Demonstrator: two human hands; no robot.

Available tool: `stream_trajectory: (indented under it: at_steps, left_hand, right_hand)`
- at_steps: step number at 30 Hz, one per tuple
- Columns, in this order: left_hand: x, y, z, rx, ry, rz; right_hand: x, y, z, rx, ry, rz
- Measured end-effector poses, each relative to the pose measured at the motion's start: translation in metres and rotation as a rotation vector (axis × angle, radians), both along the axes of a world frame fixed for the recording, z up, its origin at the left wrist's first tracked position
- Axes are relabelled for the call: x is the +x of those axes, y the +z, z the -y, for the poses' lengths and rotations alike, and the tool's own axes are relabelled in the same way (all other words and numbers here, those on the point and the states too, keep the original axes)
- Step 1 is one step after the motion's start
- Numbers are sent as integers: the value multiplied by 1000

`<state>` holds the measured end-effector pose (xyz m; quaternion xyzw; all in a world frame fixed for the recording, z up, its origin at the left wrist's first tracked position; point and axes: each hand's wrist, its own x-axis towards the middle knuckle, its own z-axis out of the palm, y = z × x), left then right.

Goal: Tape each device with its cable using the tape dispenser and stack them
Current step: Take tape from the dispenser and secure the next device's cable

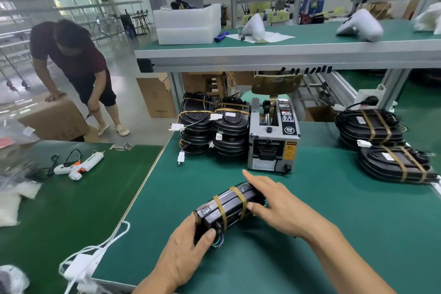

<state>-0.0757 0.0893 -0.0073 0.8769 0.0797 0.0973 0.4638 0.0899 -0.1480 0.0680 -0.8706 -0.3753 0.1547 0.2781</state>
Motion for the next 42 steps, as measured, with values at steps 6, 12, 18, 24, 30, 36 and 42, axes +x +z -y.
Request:
stream_trajectory:
  at_steps: [6, 12, 18, 24, 30, 36, 42]
  left_hand:
    - [-1, 0, 0, -5, -3, -2]
    - [-2, 1, 0, 5, 9, -2]
    - [-2, 8, 3, 6, 10, -26]
    - [-3, 10, 5, 13, 23, -33]
    - [-1, 9, 4, 4, 25, -41]
    - [-3, 8, 4, 20, 45, -55]
    - [-2, 11, 6, 30, 34, -49]
  right_hand:
    - [-8, 0, 0, 49, -36, -62]
    - [4, 12, 2, 194, -90, -372]
    - [36, 16, -24, 636, -733, -309]
    - [54, 15, -49, 696, -1084, -266]
    - [57, 17, -57, 696, -1203, -282]
    - [58, 24, -68, 729, -1264, -338]
    - [61, 24, -75, 791, -1338, -369]
